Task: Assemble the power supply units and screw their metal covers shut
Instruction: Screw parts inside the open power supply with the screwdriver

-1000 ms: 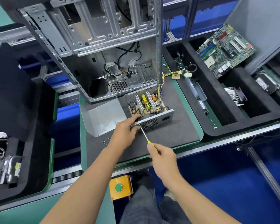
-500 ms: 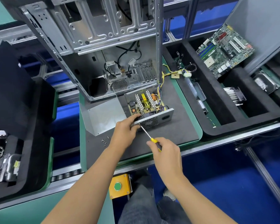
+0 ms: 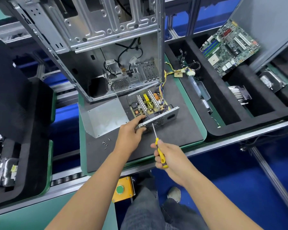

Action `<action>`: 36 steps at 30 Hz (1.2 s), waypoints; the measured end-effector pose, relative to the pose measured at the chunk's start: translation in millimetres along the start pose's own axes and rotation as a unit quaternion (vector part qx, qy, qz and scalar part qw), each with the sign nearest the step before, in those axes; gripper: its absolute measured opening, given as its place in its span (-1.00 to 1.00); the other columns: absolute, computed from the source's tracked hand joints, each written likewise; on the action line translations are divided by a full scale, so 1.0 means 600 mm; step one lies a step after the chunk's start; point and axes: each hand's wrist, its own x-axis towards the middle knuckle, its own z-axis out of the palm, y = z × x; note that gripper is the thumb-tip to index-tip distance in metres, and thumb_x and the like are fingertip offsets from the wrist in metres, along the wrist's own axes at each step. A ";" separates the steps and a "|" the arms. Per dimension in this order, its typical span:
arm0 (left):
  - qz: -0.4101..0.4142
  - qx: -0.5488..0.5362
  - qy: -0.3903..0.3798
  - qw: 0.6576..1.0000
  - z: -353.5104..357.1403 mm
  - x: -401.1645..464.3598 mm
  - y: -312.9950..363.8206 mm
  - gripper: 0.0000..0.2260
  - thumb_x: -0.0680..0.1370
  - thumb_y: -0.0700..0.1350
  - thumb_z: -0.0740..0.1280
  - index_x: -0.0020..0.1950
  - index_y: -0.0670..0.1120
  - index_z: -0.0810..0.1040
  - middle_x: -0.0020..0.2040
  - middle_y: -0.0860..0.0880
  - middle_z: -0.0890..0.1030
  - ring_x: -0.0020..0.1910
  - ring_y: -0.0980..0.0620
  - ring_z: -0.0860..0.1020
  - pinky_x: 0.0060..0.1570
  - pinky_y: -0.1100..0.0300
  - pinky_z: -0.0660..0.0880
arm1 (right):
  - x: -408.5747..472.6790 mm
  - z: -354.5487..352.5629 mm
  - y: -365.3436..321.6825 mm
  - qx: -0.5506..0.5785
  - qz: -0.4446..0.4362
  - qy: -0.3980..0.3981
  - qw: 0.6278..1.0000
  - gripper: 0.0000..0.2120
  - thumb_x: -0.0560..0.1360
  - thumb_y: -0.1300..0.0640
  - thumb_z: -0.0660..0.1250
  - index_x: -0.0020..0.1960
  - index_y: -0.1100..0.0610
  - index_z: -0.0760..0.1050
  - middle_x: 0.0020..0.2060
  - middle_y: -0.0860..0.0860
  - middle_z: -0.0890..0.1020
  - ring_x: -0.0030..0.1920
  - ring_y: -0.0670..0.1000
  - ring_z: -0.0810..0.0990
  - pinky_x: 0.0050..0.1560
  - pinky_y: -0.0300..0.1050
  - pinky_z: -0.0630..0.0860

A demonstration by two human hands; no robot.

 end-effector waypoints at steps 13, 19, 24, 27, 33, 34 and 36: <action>0.058 0.001 -0.005 0.998 -0.009 -0.012 0.008 -0.59 0.54 -0.29 0.41 0.37 -0.03 0.55 0.18 0.17 0.57 0.13 0.32 0.52 0.15 0.52 0.39 | 0.011 -0.028 0.040 -0.250 -0.210 0.036 0.944 -0.75 0.63 -0.12 0.15 -0.01 -0.37 0.59 -0.43 -0.10 0.35 -0.38 -0.09 0.29 -0.34 -0.18 0.31; 0.042 -0.006 0.028 0.999 -0.003 -0.017 0.001 -0.78 0.54 -0.31 0.40 0.14 -0.08 0.65 0.17 0.20 0.61 0.05 0.48 0.52 0.07 0.52 0.42 | 0.017 -0.020 0.041 -0.227 -0.197 0.035 0.953 -0.76 0.64 -0.12 0.16 0.00 -0.30 0.61 -0.44 -0.03 0.29 -0.39 -0.05 0.26 -0.32 -0.11 0.27; 0.043 -0.007 0.017 0.999 -0.005 -0.017 0.003 -0.80 0.57 -0.26 0.39 0.17 -0.10 0.64 0.19 0.20 0.59 0.09 0.48 0.50 0.12 0.47 0.44 | 0.016 -0.018 0.038 -0.199 -0.186 0.035 0.961 -0.75 0.63 -0.09 0.18 -0.02 -0.28 0.63 -0.43 -0.01 0.31 -0.39 -0.02 0.25 -0.37 -0.09 0.24; 0.049 -0.006 0.018 0.999 -0.006 -0.019 0.005 -0.81 0.57 -0.25 0.39 0.17 -0.11 0.65 0.19 0.17 0.59 0.11 0.37 0.54 0.12 0.46 0.45 | 0.016 -0.020 0.037 -0.192 -0.175 0.036 0.965 -0.74 0.63 -0.08 0.18 -0.04 -0.25 0.64 -0.43 -0.02 0.32 -0.39 -0.01 0.25 -0.38 -0.09 0.24; 0.053 -0.005 0.018 0.998 -0.007 -0.019 0.009 -0.81 0.57 -0.26 0.39 0.18 -0.13 0.65 0.20 0.11 0.60 0.13 0.25 0.55 0.12 0.47 0.43 | 0.017 -0.021 0.040 -0.197 -0.171 0.037 0.965 -0.75 0.63 -0.09 0.18 -0.02 -0.23 0.65 -0.45 -0.07 0.33 -0.42 -0.06 0.26 -0.42 -0.16 0.25; 0.054 -0.007 0.018 0.998 -0.007 -0.019 0.010 -0.81 0.57 -0.26 0.39 0.18 -0.14 0.65 0.19 0.11 0.60 0.11 0.25 0.56 0.12 0.46 0.44 | 0.016 -0.020 0.039 -0.197 -0.170 0.038 0.965 -0.75 0.63 -0.09 0.18 -0.02 -0.25 0.64 -0.45 -0.07 0.33 -0.41 -0.05 0.26 -0.42 -0.16 0.26; 0.054 -0.007 0.018 0.998 -0.007 -0.018 0.010 -0.80 0.57 -0.27 0.39 0.18 -0.14 0.65 0.19 0.11 0.60 0.10 0.23 0.57 0.12 0.46 0.44 | 0.014 -0.020 0.037 -0.195 -0.173 0.036 0.965 -0.75 0.63 -0.10 0.18 -0.02 -0.26 0.64 -0.45 -0.06 0.33 -0.41 -0.06 0.27 -0.40 -0.15 0.26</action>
